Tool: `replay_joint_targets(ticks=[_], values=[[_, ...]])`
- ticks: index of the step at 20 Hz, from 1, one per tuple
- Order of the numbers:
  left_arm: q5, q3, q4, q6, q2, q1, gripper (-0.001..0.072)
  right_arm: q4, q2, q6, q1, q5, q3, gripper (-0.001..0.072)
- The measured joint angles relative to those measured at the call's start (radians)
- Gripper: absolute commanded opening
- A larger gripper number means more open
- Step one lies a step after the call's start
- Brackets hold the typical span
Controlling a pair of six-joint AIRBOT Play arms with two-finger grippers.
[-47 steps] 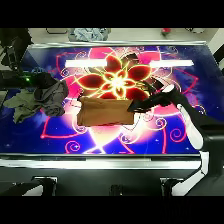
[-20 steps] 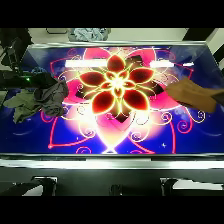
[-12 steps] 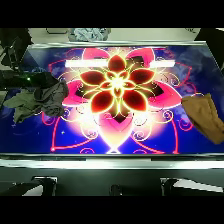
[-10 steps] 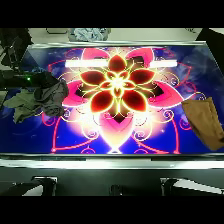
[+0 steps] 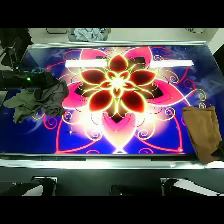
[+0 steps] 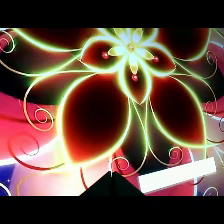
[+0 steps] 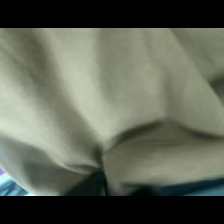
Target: Fold the shirts.
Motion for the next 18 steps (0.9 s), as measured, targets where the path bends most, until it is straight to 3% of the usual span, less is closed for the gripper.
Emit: replay_joint_targets(ticks=[1,6,10,11,13,16,18], values=[[0.002,0.007,0.0,0.0,0.0,0.0,0.0032,-0.006,0.008,-0.001,-0.001,-0.005,0.009,0.0564],[0.034,0.133,0.055,0.033,0.0,-0.003,0.0029,0.079,0.031,-0.074,0.019,-0.066,0.291,0.0559],[0.106,0.226,0.315,-0.037,-0.03,-0.066,0.0033,0.246,0.039,-0.224,0.22,-0.188,0.557,0.0558],[0.095,0.237,0.398,-0.069,-0.051,-0.087,0.0097,0.252,0.039,-0.246,0.311,-0.2,0.594,0.0559],[0.016,0.24,0.505,-0.116,-0.108,-0.119,0.0586,0.183,0.025,-0.235,0.503,-0.183,0.624,0.056],[-0.186,0.175,0.573,-0.15,-0.184,-0.143,0.0591,0.055,-0.044,-0.166,0.713,-0.066,0.613,0.0563],[-0.242,0.073,0.584,-0.158,-0.178,-0.149,0.0591,0.05,-0.097,-0.148,0.789,0.041,0.581,0.0563]])
